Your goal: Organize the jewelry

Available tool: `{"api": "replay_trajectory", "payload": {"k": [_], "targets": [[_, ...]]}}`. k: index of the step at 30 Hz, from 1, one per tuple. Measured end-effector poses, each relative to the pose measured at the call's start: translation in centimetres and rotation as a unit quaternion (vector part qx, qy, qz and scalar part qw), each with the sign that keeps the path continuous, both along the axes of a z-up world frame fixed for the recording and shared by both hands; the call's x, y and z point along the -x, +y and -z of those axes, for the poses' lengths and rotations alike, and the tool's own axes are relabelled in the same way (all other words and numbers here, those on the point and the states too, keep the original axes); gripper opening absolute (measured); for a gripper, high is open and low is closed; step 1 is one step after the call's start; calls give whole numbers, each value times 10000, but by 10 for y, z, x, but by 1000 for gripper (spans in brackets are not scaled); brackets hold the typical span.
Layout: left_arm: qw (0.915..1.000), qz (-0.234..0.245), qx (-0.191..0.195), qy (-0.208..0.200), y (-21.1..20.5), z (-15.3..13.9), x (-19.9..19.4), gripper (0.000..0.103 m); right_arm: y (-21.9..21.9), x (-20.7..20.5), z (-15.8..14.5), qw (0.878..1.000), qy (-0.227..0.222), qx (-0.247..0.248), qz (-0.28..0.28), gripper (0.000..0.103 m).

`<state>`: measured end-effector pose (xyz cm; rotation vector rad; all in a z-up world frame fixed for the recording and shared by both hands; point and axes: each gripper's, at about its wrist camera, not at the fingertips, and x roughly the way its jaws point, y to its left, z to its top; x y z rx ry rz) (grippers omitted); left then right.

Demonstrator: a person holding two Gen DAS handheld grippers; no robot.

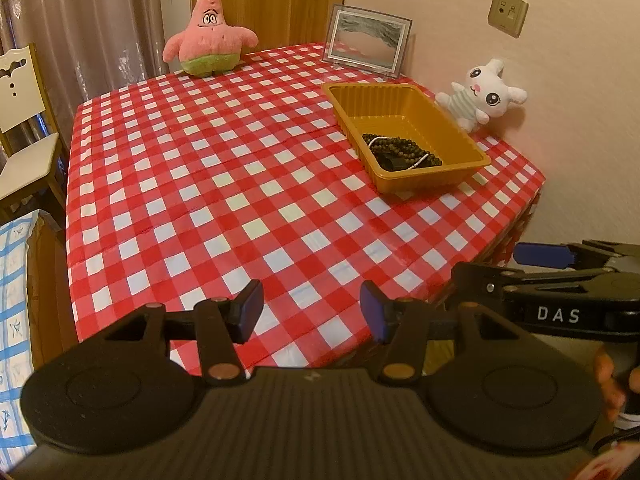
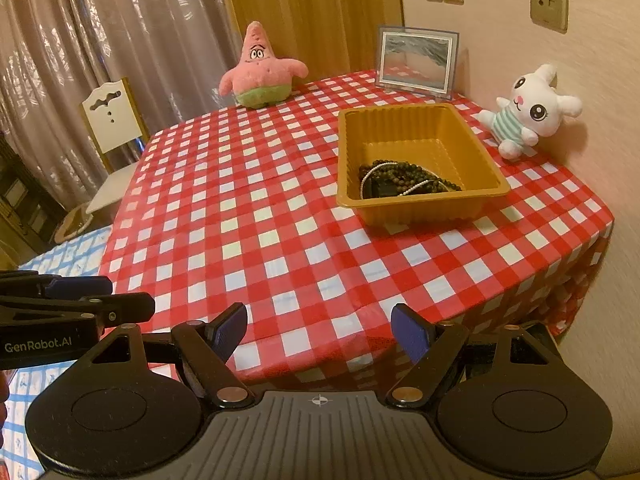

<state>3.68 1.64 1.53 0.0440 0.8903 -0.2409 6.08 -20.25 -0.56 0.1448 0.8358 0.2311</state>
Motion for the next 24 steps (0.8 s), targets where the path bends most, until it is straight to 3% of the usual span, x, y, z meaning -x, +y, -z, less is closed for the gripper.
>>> {"api": "replay_trajectory", "payload": {"k": [24], "targets": [[10000, 31, -2, -39, -1, -2, 1, 51, 3, 0, 1, 10000, -5, 0, 1, 79]]}}
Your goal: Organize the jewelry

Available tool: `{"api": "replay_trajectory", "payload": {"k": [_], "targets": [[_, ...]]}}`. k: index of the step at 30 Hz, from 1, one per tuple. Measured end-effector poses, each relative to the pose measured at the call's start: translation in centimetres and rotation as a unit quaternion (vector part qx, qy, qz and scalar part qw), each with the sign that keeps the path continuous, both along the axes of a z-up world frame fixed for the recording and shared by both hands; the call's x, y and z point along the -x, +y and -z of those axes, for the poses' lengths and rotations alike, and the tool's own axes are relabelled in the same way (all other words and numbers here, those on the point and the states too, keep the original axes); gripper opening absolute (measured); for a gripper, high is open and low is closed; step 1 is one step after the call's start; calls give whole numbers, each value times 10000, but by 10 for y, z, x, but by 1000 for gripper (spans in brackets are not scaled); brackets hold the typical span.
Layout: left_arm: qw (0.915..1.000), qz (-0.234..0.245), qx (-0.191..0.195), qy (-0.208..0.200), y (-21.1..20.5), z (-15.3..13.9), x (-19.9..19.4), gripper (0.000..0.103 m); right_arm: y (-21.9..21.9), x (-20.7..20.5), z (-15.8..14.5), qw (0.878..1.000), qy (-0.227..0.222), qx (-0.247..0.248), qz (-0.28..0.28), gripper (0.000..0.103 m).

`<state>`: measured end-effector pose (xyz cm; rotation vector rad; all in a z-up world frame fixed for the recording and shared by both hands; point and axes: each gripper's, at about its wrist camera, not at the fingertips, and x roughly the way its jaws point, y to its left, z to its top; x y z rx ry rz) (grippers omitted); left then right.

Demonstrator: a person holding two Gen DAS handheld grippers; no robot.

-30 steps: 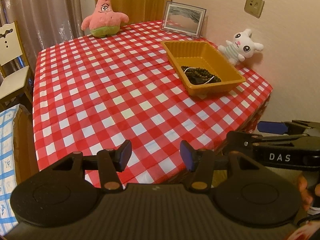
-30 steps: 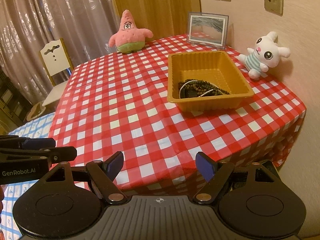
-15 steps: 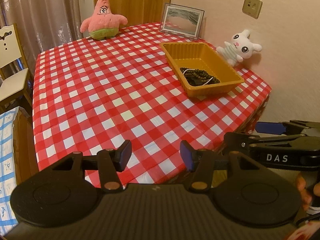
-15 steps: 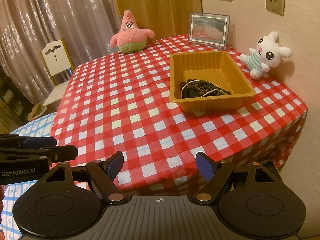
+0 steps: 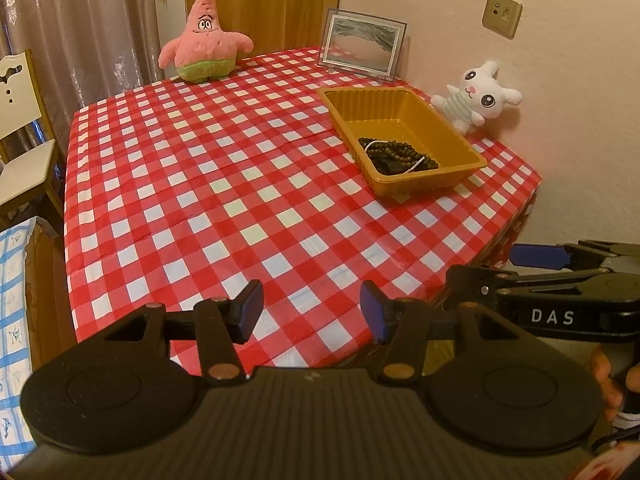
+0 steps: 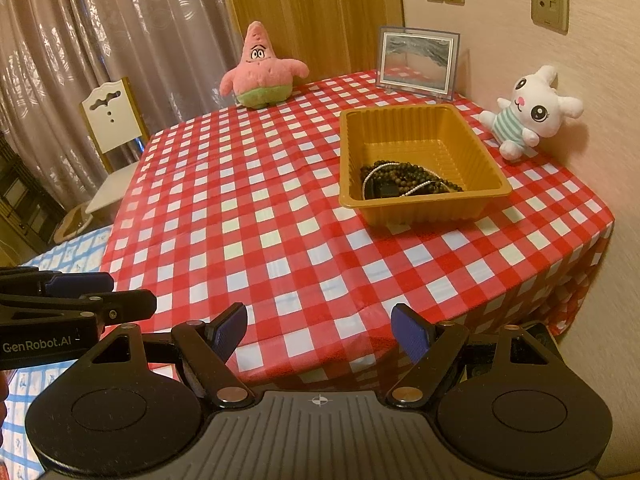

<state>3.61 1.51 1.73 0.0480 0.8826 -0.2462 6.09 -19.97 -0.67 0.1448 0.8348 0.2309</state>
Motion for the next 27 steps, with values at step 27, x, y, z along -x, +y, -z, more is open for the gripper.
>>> {"api": "replay_trajectory", "payload": {"k": [27], "targets": [[10000, -9, 5, -19, -1, 0, -2, 51, 2, -2, -2, 10000, -13, 3, 3, 79]]}}
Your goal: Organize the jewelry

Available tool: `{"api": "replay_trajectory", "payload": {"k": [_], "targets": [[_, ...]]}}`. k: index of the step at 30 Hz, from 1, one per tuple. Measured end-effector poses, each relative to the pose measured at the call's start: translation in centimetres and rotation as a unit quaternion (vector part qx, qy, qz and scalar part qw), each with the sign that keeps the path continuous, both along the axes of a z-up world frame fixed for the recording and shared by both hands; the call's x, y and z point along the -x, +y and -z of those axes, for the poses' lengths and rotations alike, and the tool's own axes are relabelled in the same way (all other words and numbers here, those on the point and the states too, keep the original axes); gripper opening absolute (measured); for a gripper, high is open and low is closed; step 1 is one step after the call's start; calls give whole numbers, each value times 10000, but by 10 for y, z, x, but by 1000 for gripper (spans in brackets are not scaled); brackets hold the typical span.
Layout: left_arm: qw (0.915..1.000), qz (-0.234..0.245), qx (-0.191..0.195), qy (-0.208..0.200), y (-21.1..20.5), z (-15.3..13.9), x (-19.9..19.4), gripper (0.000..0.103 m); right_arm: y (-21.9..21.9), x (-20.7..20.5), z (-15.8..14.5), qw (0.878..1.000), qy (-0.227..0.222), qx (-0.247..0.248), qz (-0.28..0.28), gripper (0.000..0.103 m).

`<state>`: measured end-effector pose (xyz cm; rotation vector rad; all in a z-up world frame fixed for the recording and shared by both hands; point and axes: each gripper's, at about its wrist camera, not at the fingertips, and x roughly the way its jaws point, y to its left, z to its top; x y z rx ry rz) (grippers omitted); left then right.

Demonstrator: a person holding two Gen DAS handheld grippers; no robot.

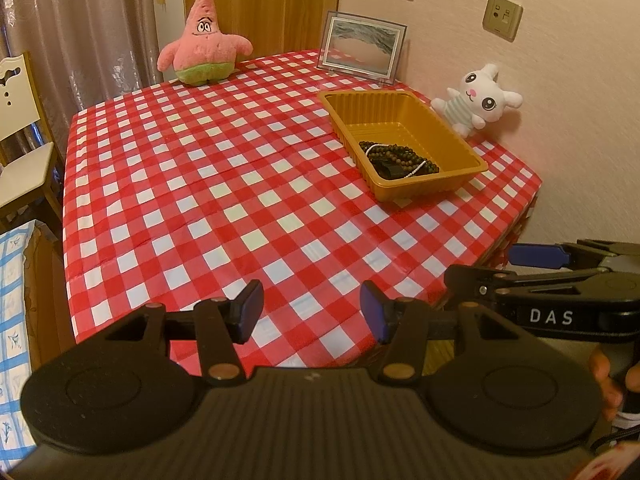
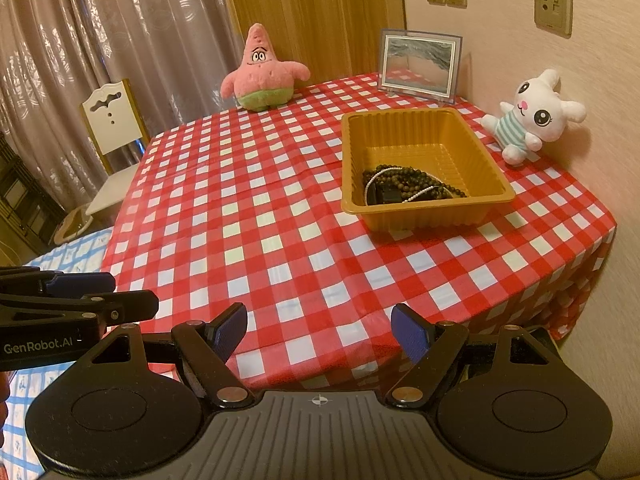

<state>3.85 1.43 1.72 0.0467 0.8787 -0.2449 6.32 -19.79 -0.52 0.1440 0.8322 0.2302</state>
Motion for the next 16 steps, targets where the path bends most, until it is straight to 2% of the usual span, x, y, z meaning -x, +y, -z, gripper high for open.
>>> {"api": "replay_trajectory", "payload": {"k": [16], "targets": [[10000, 16, -15, -95, 2, -2, -17, 52, 2, -10, -1, 10000, -1, 9, 22, 79]]}}
